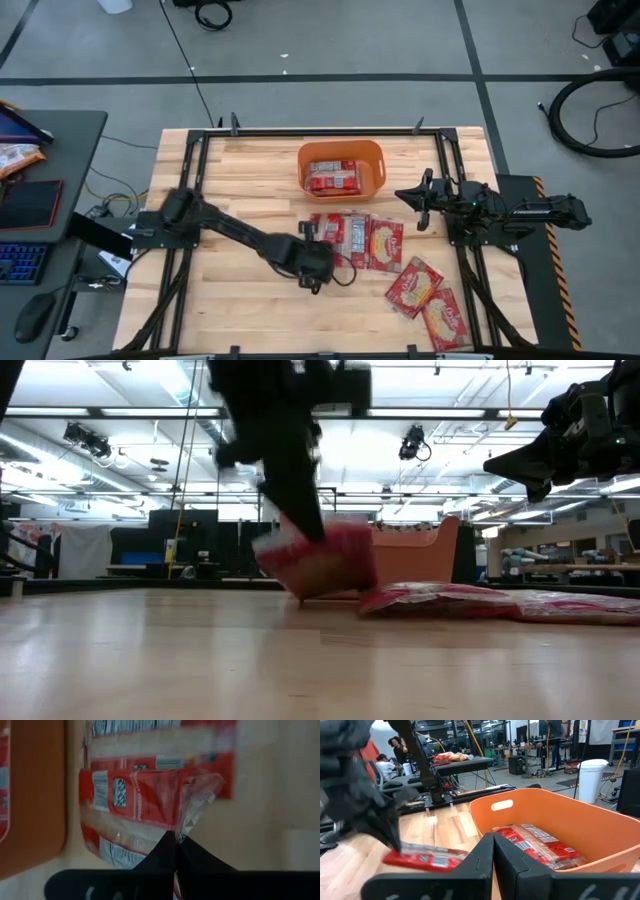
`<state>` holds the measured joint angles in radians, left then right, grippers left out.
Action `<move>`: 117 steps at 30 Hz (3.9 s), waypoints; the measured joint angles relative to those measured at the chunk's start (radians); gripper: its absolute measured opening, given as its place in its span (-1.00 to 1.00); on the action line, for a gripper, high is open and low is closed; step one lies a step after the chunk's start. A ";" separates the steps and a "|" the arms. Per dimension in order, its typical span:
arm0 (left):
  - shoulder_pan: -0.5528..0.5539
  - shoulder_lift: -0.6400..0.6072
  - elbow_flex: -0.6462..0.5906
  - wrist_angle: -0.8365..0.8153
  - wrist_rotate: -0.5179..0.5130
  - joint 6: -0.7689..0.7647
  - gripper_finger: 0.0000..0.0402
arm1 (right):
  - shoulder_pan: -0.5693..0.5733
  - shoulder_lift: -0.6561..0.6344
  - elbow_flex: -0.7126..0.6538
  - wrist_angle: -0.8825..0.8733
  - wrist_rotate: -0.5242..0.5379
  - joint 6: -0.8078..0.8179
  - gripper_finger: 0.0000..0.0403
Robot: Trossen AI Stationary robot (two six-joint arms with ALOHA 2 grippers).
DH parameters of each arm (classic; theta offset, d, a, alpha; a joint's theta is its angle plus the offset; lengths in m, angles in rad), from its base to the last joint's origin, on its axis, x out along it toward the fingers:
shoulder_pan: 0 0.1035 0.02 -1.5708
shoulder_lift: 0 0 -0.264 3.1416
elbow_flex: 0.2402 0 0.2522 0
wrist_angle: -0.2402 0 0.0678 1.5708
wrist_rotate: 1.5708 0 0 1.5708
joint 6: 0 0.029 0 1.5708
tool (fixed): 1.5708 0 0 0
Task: Sort popcorn bags into baskets
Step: Put the red popcorn bag into the orange bin
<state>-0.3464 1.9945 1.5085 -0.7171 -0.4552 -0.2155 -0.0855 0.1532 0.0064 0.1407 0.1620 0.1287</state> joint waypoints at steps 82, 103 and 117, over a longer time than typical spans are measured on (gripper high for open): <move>0.511 -0.456 -0.350 0.373 0.352 0.250 -0.53 | 0.211 0.309 0.000 0.405 -0.066 0.103 -0.91; 0.358 -0.660 -0.768 0.963 0.340 0.328 -0.53 | 0.352 1.033 0.490 0.089 0.184 0.144 -0.94; 0.359 -0.893 -0.965 1.043 0.355 0.326 -0.53 | 0.358 1.303 0.862 -0.355 0.210 0.141 -0.83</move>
<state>0.0125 1.1017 0.5436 0.3255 -0.1005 0.1106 0.2727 1.4557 0.8688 -0.2145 0.3717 0.2700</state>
